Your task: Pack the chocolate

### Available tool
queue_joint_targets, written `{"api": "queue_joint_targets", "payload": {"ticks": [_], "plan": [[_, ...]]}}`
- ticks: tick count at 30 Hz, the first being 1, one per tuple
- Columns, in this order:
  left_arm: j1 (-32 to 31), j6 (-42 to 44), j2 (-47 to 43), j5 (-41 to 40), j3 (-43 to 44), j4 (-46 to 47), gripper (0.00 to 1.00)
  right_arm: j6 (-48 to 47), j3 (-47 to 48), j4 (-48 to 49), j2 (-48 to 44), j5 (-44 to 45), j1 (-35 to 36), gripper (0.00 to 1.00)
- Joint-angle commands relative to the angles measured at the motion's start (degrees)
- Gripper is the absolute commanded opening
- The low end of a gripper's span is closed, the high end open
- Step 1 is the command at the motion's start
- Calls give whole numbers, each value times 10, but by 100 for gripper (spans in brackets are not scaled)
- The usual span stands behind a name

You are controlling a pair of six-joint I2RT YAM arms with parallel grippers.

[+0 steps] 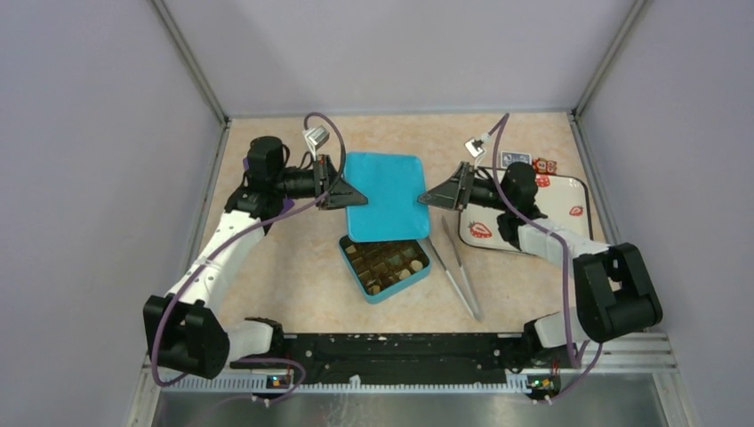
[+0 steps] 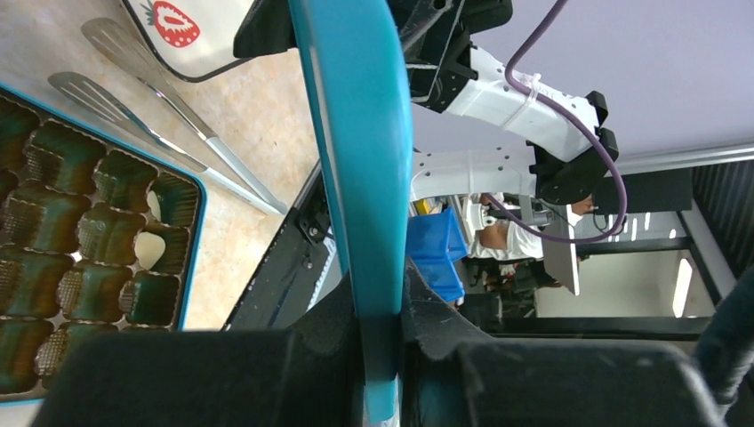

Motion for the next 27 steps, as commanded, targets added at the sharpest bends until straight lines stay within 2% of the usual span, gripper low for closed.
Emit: {"api": "queue_joint_targets", "payload": {"ticks": [1,4,7,9,10,11,13,16,19,21,24,25,27], "plan": [[-1,70,0,13,58,-60,0,-69,37,-71,-40,46,5,86],[-1,60,-2,19,51,-43,0,-58,41,-57,-34,26,5,86],[-1,41,-3,25,37,-15,0,6,34,36,-6,-26,8,85],[-1,28,-2,28,27,4,0,118,22,189,28,-57,12,82],[-1,26,-2,31,24,9,0,186,18,310,50,-63,13,81],[-1,25,-1,33,22,9,0,246,21,391,72,-69,15,79],[-1,27,-2,33,22,9,0,352,31,507,122,-72,20,73],[-1,24,-3,29,21,10,0,354,36,517,144,-71,28,60],[-1,25,-6,27,20,10,0,349,39,517,148,-68,30,39],[-1,28,-9,22,19,10,0,346,45,514,148,-68,29,29],[-1,33,-7,15,19,5,4,340,50,503,149,-66,29,5],[-1,35,-5,17,20,2,7,340,50,502,150,-64,29,0],[-1,45,-3,14,24,-12,18,341,51,502,151,-58,29,0]]}}
